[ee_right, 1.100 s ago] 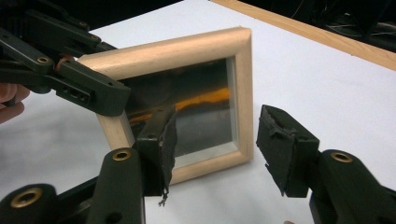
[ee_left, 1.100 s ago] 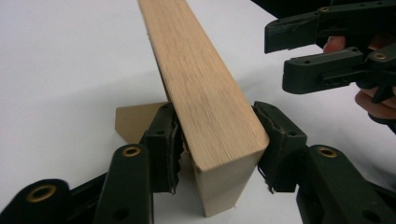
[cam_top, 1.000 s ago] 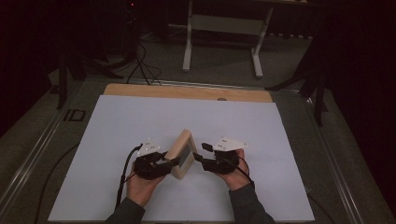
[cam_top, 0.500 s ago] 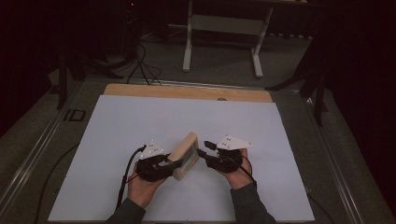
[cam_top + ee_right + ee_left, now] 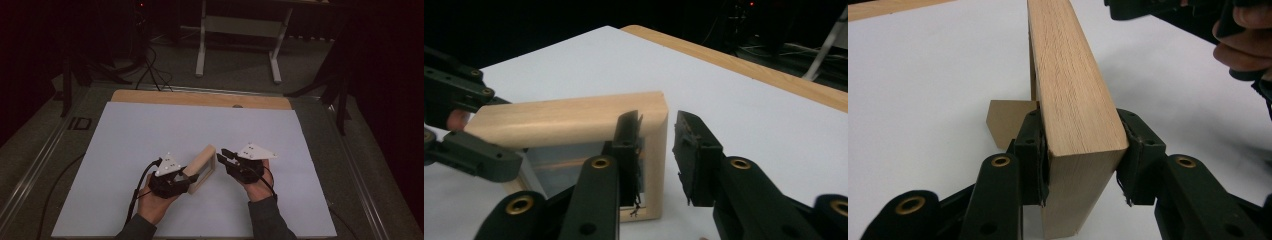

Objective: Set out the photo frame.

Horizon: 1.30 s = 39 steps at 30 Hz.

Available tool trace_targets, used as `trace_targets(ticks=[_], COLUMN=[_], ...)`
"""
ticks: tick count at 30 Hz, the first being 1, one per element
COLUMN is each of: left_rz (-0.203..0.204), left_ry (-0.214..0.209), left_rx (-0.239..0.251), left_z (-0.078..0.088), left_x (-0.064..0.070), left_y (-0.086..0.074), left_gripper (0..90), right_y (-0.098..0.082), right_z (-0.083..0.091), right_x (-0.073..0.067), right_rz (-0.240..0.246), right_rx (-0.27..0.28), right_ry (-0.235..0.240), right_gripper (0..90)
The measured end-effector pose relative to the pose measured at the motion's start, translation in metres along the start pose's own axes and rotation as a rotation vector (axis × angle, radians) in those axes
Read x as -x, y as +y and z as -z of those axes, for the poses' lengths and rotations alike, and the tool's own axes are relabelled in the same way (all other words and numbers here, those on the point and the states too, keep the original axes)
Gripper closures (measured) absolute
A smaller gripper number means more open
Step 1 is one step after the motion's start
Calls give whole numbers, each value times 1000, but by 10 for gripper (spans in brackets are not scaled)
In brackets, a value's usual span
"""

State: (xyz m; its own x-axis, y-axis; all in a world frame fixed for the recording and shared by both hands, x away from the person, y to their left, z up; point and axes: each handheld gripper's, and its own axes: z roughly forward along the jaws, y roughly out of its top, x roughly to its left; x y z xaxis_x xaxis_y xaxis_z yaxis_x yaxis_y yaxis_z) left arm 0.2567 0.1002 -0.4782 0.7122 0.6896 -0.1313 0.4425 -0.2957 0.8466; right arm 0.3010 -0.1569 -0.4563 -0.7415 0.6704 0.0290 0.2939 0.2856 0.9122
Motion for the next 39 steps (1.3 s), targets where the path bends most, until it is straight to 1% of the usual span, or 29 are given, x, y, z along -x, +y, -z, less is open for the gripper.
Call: trace_targets(ticks=[4, 5, 9, 13, 14, 17, 19, 21, 31, 39], left_rz=[-25, -25, -49, -64, -77, -86, -84, -91, -113, -139], left_ry=[-2, -2, -2, -5, -7, -18, -19, -23, -28, -32], left_rx=[-4, -4, -7, -8, -10, -13, -12, -15, -23, -31], left_z=[0, 0, 1, 1, 2, 3, 4, 5, 6, 6], left_x=[3, 3, 6, 8, 9, 10, 9, 9, 12, 15], left_y=[0, 0, -1, -1, -2, -3, -3, -3, -3, -3], left_gripper=[601, 601, 601, 601, 601, 601, 601, 601, 601, 601], right_y=[0, 0, 1, 1, 1, 2, 3, 4, 10, 11], right_z=[1, 1, 2, 1, 0, -4, -7, -9, -15, -23], right_x=[-1, -1, -1, -3, -4, -7, -9, -10, -11, -13], right_rz=[8, 8, 19, 27, 32, 54, 57, 62, 52, 64], right_rx=[4, 4, 15, 12, 12, 11, 14, 11, 26, 17], right_ry=[-16, -16, -23, -27, -27, -37, -37, -37, -40, -38], right_gripper=[748, 748, 830, 884, 894, 897, 898, 897, 897, 897])
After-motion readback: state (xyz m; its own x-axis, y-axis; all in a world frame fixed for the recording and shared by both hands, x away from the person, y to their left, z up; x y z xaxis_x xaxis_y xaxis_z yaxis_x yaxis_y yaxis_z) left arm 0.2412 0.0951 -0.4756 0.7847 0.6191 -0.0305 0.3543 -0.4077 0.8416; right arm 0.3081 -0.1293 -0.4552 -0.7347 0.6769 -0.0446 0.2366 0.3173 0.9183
